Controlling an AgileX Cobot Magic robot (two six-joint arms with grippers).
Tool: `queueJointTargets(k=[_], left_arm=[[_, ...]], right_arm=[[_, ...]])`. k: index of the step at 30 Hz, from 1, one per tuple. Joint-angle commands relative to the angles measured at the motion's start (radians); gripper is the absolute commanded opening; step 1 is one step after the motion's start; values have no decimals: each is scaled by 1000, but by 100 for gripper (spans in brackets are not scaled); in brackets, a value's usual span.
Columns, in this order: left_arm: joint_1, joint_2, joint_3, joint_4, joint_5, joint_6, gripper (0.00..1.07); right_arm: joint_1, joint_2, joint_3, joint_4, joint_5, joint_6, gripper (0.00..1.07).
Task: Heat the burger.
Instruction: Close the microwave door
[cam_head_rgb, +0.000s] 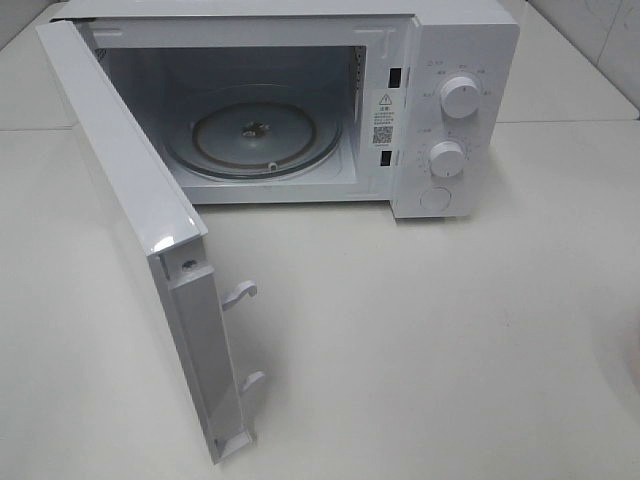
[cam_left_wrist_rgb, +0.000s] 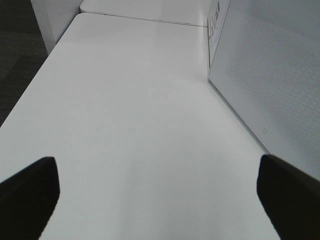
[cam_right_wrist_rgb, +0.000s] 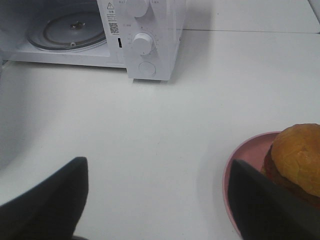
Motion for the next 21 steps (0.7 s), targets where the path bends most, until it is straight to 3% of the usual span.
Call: queueJointTargets(k=[1,21], left_arm=[[2,-1,2,0,-2,1,100],[2,-1,2,0,-2,1,100]], right_arm=[[-7,-30,2,0,-18,0,76],[-7,-30,2,0,-18,0,76]])
